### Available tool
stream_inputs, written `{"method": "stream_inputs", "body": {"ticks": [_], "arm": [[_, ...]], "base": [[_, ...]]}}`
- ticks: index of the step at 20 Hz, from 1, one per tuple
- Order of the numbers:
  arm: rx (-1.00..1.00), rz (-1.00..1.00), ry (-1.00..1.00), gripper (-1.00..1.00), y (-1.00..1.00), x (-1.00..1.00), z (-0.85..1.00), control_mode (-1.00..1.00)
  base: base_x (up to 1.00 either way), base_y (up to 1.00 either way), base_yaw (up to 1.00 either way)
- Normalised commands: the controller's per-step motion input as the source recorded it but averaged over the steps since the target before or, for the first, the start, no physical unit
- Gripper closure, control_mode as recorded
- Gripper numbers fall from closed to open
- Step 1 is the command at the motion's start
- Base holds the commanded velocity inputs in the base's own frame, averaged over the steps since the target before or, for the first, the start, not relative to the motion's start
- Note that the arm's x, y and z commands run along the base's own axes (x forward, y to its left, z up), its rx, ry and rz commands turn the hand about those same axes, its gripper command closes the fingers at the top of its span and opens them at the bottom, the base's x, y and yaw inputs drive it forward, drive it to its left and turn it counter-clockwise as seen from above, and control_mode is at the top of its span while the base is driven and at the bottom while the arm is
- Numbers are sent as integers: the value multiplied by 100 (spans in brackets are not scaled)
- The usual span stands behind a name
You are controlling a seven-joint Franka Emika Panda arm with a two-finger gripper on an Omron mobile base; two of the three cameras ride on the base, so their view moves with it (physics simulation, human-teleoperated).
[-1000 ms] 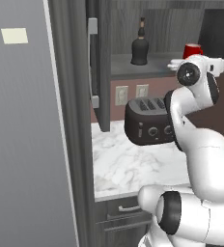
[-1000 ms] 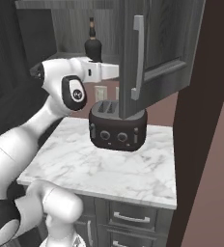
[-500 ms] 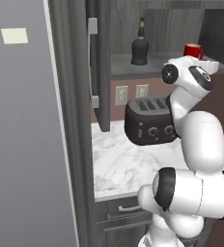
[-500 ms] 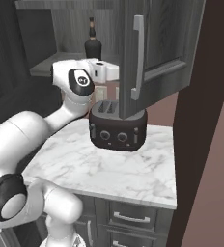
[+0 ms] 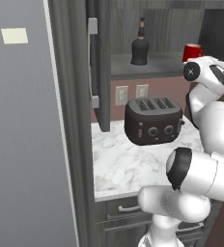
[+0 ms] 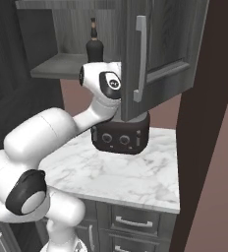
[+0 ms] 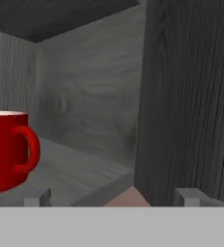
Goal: Open the cabinet directly in front. Then move the liquor and the mug to the dining counter with the jar on it.
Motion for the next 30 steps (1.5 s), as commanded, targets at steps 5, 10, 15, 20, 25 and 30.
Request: {"method": "stream_inputs", "body": {"ticks": [5, 10, 15, 20, 25, 30], "arm": [[5, -5, 0, -100, -100, -2, 0, -100], [6, -6, 0, -100, -100, -15, 0, -100], [2, 1, -1, -100, -51, 0, 0, -100], [0, 4, 0, -100, 35, -32, 0, -100], [-1, 25, 0, -100, 51, -48, 3, -100], [0, 40, 4, -100, 39, -47, 20, -100]], "base": [[0, 0, 0], [0, 0, 0], [0, 0, 0], [0, 0, 0], [0, 0, 0], [0, 0, 0]]}}
